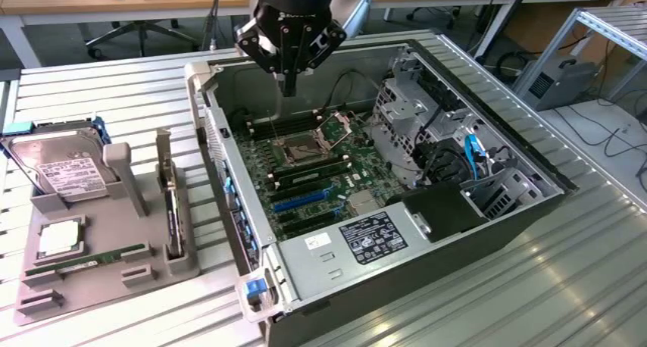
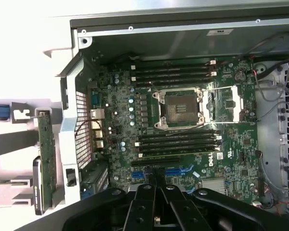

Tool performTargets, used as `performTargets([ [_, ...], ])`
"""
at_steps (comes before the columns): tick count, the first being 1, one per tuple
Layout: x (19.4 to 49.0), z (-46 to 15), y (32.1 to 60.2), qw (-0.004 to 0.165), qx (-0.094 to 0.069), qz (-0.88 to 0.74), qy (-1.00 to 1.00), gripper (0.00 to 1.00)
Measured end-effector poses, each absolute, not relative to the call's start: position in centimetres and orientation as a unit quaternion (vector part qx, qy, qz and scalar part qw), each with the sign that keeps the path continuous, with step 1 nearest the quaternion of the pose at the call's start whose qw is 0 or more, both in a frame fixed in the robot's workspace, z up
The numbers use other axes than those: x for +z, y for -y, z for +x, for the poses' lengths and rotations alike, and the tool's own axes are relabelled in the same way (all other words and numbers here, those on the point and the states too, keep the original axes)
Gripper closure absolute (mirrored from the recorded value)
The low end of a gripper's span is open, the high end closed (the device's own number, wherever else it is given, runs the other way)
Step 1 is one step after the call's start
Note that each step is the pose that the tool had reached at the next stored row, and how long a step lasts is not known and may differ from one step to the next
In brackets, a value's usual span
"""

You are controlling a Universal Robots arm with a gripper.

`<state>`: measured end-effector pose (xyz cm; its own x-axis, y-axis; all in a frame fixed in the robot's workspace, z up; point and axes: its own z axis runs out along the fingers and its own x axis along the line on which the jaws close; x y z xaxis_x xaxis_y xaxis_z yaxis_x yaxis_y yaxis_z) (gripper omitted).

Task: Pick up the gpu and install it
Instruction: 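Reach for the gpu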

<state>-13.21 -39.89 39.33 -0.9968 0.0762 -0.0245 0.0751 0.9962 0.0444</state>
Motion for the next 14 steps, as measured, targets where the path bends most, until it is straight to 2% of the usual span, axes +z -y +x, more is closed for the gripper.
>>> performTargets([
  [14, 39.33, -13.95, 39.89, 0.013, 0.022, 0.038, -0.999, 0.89],
])
